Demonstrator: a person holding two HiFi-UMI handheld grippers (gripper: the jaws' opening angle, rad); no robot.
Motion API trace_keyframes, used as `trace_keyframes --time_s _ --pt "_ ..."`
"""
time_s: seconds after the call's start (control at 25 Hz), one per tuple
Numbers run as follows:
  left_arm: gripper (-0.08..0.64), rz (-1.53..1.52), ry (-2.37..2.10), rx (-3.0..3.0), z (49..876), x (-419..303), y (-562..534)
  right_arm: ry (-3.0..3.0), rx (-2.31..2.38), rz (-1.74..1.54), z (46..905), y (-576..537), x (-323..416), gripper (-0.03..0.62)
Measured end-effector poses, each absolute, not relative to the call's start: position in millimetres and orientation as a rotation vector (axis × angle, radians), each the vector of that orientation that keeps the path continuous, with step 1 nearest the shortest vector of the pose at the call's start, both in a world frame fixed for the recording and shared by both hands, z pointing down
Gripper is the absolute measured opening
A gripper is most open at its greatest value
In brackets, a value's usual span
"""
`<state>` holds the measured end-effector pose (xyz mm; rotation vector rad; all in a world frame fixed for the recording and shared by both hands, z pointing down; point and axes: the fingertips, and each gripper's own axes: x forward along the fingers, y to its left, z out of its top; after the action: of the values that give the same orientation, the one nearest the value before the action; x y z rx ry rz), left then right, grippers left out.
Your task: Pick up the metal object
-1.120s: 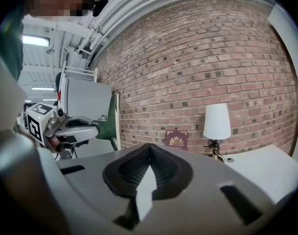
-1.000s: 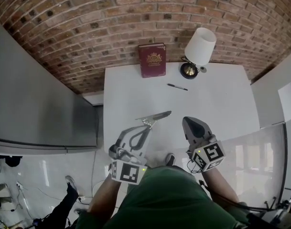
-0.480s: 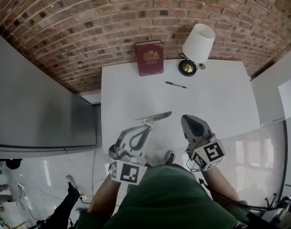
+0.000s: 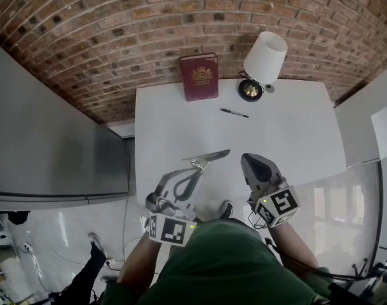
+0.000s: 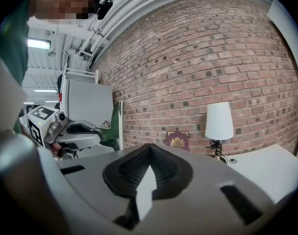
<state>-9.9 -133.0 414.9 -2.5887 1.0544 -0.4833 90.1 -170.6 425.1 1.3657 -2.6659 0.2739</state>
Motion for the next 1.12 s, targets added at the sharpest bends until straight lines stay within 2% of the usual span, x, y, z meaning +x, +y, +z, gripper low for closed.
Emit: trace_keyframes --time_s 1.12 --pt "0.009 -0.478 1.026 -2.590 412 -8 -124 -2.648 1.348 0.261 424 -158 89 0.003"
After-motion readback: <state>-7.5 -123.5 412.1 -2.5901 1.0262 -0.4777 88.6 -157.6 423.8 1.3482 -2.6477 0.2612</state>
